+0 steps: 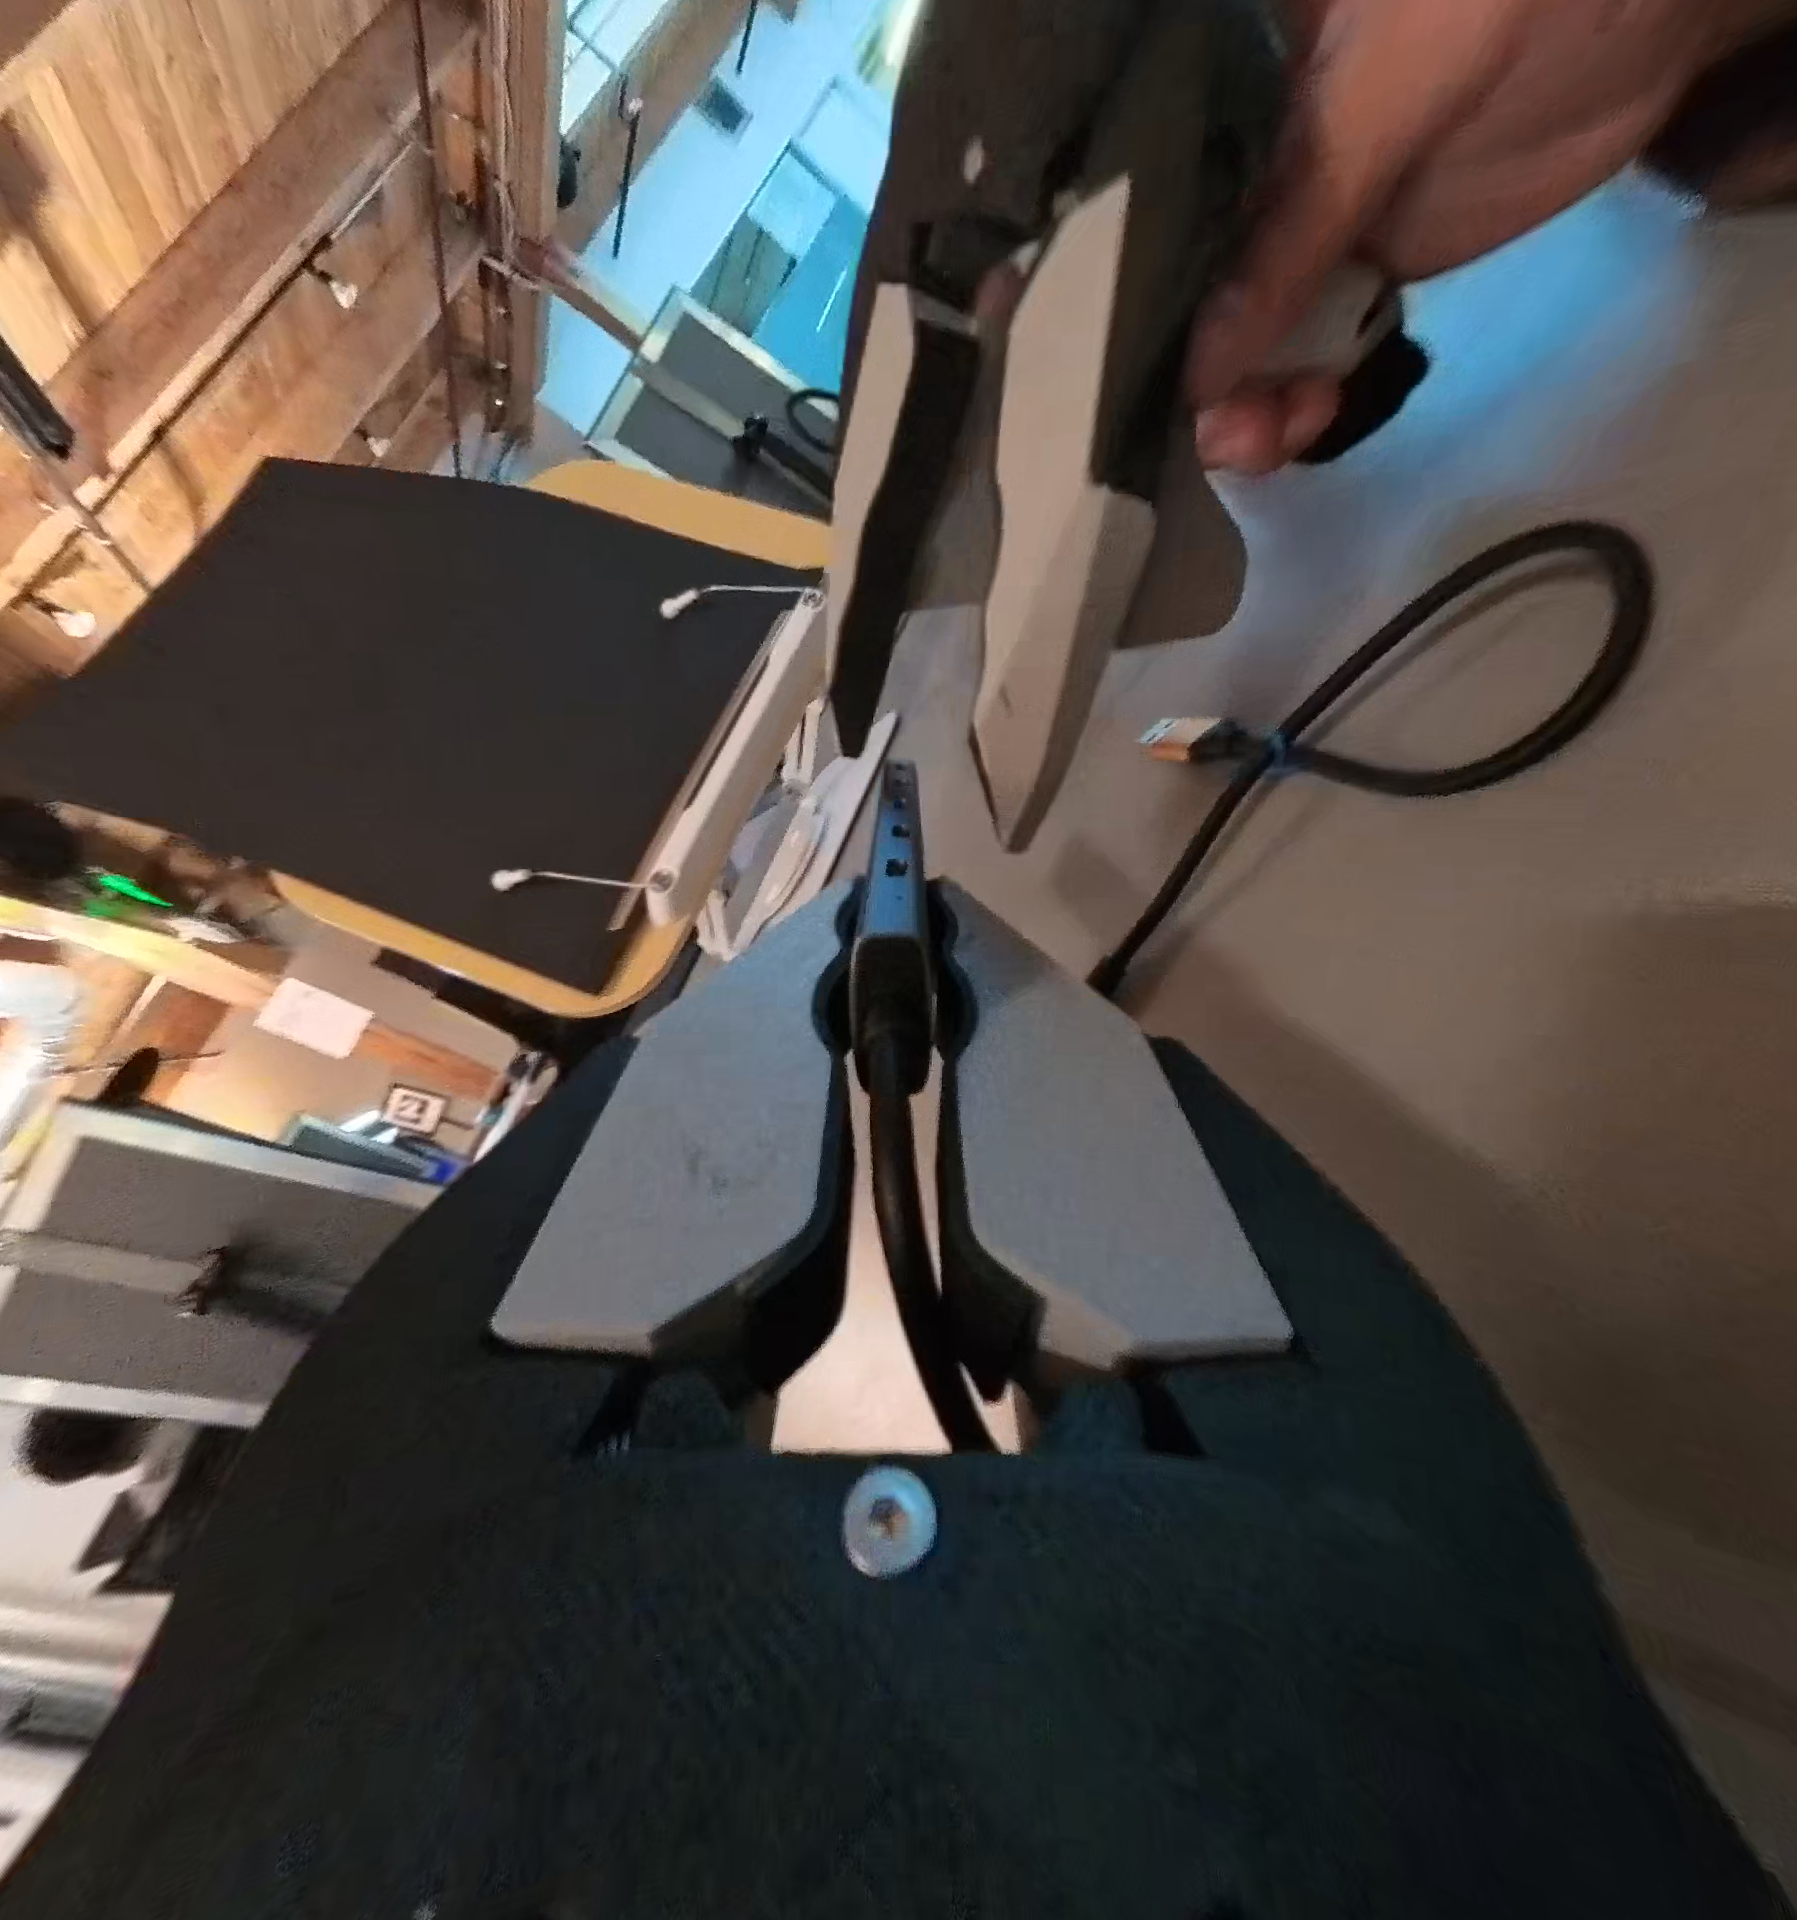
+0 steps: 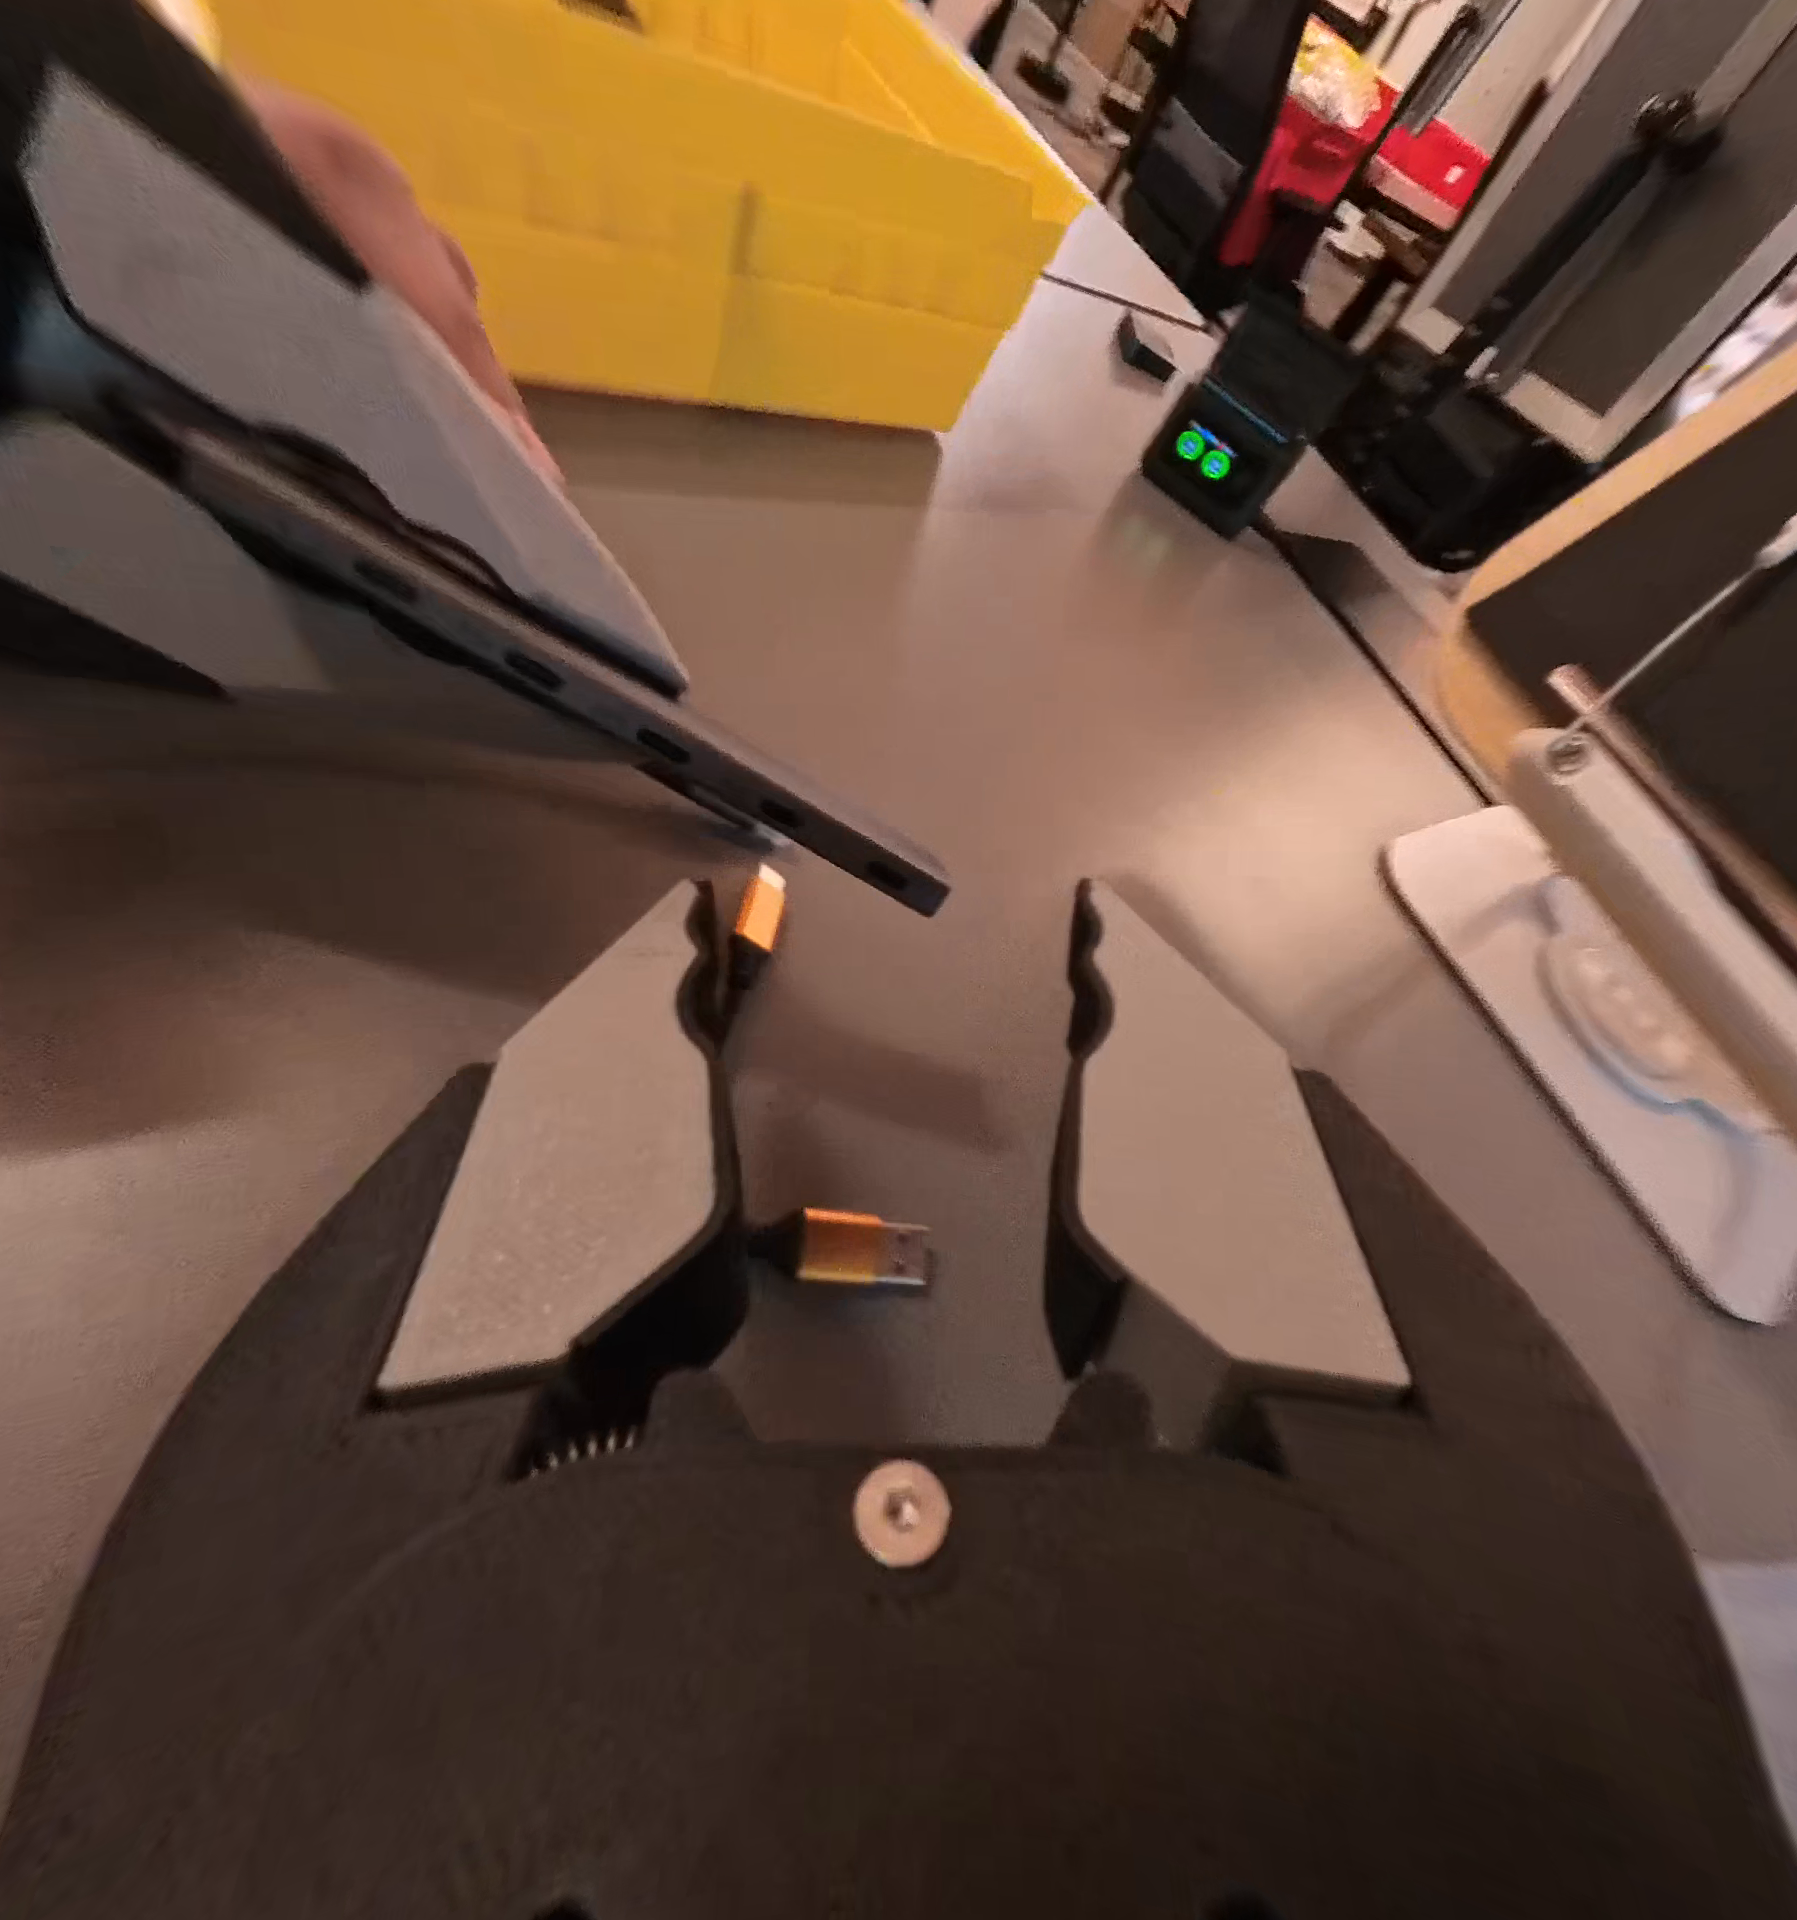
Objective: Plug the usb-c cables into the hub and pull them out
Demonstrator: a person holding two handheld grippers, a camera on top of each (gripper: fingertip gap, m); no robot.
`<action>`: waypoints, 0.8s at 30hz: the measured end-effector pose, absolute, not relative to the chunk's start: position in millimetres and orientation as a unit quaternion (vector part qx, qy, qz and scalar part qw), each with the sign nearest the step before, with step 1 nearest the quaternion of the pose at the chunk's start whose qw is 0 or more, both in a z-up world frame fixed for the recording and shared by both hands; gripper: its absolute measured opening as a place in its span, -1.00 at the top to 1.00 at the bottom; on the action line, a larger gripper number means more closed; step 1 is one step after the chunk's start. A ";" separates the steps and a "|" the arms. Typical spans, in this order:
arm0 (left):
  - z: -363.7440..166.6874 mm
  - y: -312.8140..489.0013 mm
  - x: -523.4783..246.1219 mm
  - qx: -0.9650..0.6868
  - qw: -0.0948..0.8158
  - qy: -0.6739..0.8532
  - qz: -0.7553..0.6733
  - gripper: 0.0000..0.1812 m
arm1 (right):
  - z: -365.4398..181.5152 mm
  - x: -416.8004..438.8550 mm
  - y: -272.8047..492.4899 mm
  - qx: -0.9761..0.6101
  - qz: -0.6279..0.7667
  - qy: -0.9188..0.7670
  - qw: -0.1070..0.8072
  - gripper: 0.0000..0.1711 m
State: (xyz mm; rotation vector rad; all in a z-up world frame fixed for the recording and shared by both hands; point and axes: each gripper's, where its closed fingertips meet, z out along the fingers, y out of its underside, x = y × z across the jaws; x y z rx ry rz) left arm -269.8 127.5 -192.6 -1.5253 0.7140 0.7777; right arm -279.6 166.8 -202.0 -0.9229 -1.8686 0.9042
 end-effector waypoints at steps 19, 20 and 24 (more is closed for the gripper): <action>-190.2 123.6 -251.3 -0.646 0.643 0.313 0.268 0.91 | -217.3 -280.3 162.6 -0.336 0.326 -0.769 0.435 0.88; -189.4 123.3 -251.0 -0.644 0.645 0.312 0.268 0.91 | -216.4 -279.8 162.0 -0.337 0.334 -0.768 0.431 0.88; -184.7 122.6 -249.2 -0.632 0.658 0.307 0.271 0.91 | -209.9 -276.1 161.0 -0.350 0.378 -0.757 0.402 0.90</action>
